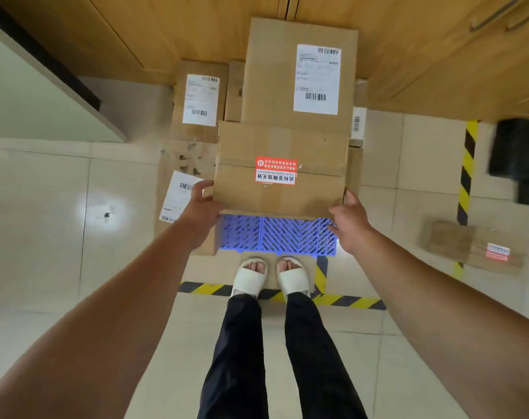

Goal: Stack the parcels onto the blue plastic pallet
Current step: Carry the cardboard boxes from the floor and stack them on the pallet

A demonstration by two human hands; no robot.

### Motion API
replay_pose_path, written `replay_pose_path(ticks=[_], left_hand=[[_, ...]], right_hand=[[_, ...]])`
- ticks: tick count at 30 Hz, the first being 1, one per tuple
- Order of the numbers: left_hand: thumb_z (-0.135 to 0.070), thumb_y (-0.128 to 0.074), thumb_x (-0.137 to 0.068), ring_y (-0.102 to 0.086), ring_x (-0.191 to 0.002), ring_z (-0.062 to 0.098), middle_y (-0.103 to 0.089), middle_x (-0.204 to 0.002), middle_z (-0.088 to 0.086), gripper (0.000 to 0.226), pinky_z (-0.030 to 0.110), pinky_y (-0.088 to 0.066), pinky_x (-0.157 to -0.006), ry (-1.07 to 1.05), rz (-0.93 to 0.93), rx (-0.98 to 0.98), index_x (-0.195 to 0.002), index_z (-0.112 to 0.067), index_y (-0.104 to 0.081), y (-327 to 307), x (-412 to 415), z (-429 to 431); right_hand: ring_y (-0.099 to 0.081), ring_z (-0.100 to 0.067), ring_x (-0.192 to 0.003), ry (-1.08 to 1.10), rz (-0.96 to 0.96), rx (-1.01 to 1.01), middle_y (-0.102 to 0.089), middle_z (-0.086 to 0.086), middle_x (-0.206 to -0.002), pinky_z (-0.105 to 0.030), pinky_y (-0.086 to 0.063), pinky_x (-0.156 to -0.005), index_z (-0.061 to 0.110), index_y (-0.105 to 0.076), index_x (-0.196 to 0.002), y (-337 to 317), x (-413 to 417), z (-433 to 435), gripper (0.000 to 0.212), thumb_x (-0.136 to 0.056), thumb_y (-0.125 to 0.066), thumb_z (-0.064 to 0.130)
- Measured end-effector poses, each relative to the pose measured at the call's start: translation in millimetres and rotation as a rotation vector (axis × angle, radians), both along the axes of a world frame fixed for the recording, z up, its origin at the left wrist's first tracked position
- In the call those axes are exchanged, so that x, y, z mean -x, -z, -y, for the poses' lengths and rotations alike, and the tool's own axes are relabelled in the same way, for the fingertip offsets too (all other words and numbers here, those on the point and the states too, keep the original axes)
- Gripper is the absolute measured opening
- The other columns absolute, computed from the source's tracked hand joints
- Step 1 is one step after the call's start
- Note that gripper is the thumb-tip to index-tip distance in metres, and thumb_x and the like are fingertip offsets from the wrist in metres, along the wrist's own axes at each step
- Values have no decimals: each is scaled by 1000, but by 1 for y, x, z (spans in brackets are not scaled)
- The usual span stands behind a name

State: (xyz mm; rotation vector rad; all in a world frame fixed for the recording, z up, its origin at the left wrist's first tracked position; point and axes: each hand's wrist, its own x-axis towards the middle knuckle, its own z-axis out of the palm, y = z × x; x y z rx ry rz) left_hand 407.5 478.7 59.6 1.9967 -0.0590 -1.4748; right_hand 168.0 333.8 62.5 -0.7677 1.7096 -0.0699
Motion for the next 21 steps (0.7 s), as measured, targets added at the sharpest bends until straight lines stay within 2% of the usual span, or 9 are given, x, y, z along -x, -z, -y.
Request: replay_pose_path(ticks=[2,3,6,8,11,14,16,18,21], left_hand=[[6,-51,-92,-58,-82,12,-56,-109,5,63,23,-52,-72,39,31,-14,-145,-22,-34,2,-1,2],[5,-51,-92,-59,-85,16,-55,-112,7,63,26,-53,-75,39,30,-13,-146,-22,-34,4,-1,2],[4,-51,-91,-58,-93,21,-56,-115,9,59,39,-50,-90,-40,-42,0,-140,-27,-39,10,-2,-1],[1,-53,-93,-54,-83,16,-57,-114,8,54,38,-46,-87,-102,-74,-19,-135,-30,-41,9,-2,-2],[-6,-56,-95,-53,-85,14,-56,-109,5,55,37,-47,-87,-196,-89,-51,-137,-36,-37,-2,3,-7],[-12,-56,-96,-54,-107,24,-56,-119,6,56,34,-50,-78,-332,-91,-110,-143,-34,-35,-33,12,-23],[-12,-48,-100,-51,-106,28,-55,-116,8,45,32,-48,-73,-399,-131,-107,-141,-28,-37,-66,21,-41],[-11,-39,-103,-51,-102,28,-53,-117,9,33,35,-46,-80,-418,-202,-85,-134,-22,-42,-108,34,-57],[-13,-40,-104,-57,-106,30,-57,-122,11,21,40,-46,-92,-333,-253,-85,-121,-13,-53,-170,52,-68]], right_hand=[[-54,-21,-91,23,-12,27,-64,16,-85,-48,-51,-91,42,-60,-101,5,0,-4,51,-90,-42,-4],[-55,-21,-92,15,-17,37,-64,17,-86,-51,-51,-95,43,-60,-104,5,1,-6,52,-90,-42,-3],[-60,-17,-105,0,-6,65,-65,15,-103,-49,-48,-103,34,-53,-136,3,8,-12,53,-94,-49,2],[-60,-20,-116,11,-28,70,-64,4,-114,-47,-47,-105,31,-45,-146,1,12,-17,53,-97,-55,13],[-59,-19,-113,33,-70,54,-60,-2,-113,-44,-48,-105,30,-36,-152,-15,16,-29,63,-95,-63,27],[-61,-27,-116,104,-53,-2,-62,-11,-123,-45,-49,-104,30,-38,-150,-51,27,-54,60,-96,-64,24],[-62,-38,-114,199,-16,-51,-62,-24,-116,-49,-47,-104,26,-39,-149,-90,35,-75,57,-98,-61,16],[-60,-42,-116,271,-4,-67,-60,-28,-119,-51,-45,-105,19,-43,-146,-136,42,-91,50,-99,-57,9],[-63,-34,-117,332,7,-71,-61,-17,-119,-46,-52,-97,17,-49,-140,-203,56,-110,42,-99,-57,11]])
